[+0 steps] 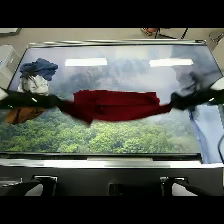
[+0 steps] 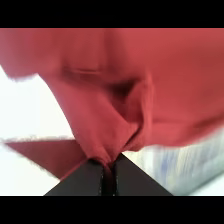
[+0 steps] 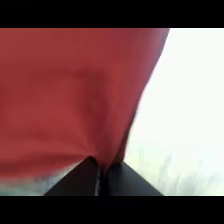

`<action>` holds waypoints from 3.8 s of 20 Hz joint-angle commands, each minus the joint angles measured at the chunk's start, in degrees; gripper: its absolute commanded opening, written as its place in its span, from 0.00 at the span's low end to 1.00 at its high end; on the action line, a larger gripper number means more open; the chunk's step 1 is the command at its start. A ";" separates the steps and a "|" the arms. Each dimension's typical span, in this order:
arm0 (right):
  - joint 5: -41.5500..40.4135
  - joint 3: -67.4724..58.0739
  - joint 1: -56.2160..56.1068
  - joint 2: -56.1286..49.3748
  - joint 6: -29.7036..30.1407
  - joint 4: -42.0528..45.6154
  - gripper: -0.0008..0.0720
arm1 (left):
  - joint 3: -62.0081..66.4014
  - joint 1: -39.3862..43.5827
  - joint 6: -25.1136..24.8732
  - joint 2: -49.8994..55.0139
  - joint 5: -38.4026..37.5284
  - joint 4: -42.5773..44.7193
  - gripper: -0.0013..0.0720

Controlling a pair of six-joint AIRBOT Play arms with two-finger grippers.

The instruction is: Fold the clothes and pants, and hang the long-sleeved shirts on hangers.

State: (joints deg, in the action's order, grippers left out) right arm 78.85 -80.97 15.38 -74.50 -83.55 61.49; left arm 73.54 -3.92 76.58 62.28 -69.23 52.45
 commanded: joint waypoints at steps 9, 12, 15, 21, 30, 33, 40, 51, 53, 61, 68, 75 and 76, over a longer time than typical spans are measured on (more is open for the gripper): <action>-26.40 -28.59 3.37 28.17 -5.40 6.88 0.06 | 37.90 -12.00 9.99 -20.90 23.63 0.26 0.05; -29.88 -28.59 3.37 27.56 -5.79 6.71 0.06 | 37.88 -12.00 10.01 -19.91 22.99 1.31 0.05; -21.99 -28.59 3.37 23.93 -6.86 6.47 0.06 | 37.75 -12.00 9.97 -16.20 15.89 1.73 0.05; -1.44 -21.44 1.73 1.68 -8.09 4.33 0.06 | 17.25 -9.53 2.23 -4.57 4.85 1.70 0.05; -15.96 -15.37 -8.57 -27.82 -18.51 2.05 0.06 | -8.04 -2.69 2.01 22.27 25.20 -2.99 0.05; -18.34 -15.37 -8.44 -28.76 -18.47 2.51 0.06 | -8.04 -2.67 2.01 24.85 25.20 -6.03 0.06; 1.40 -18.40 4.11 -22.56 -13.49 7.52 0.79 | 2.19 -14.10 2.16 24.30 -5.66 5.90 0.99; 13.57 4.94 14.23 -12.87 -7.04 13.88 0.79 | -35.54 -21.59 -9.09 16.31 -4.48 0.33 0.61; 13.57 4.94 14.23 -12.81 -7.02 13.70 0.79 | -37.13 -20.39 -9.33 16.50 -2.19 -0.55 0.61; 13.88 6.01 13.77 -12.79 -5.38 13.25 0.78 | -37.33 -13.88 -8.66 17.88 4.37 -7.69 0.05; 4.09 21.46 11.74 -13.75 -0.59 9.33 0.79 | -37.05 -13.97 -8.72 15.50 3.43 -7.67 0.05; 1.57 23.17 7.41 -16.28 2.60 -0.09 0.77 | -36.63 -13.97 -8.68 15.08 1.33 -7.69 0.05; 2.14 23.39 6.21 -16.28 2.60 -0.07 0.75 | -36.41 -13.97 -8.66 15.08 1.31 -7.69 0.05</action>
State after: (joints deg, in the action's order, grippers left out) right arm 81.67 -58.35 23.99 -90.26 -81.89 63.57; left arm 36.82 -17.91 67.90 77.58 -67.24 44.93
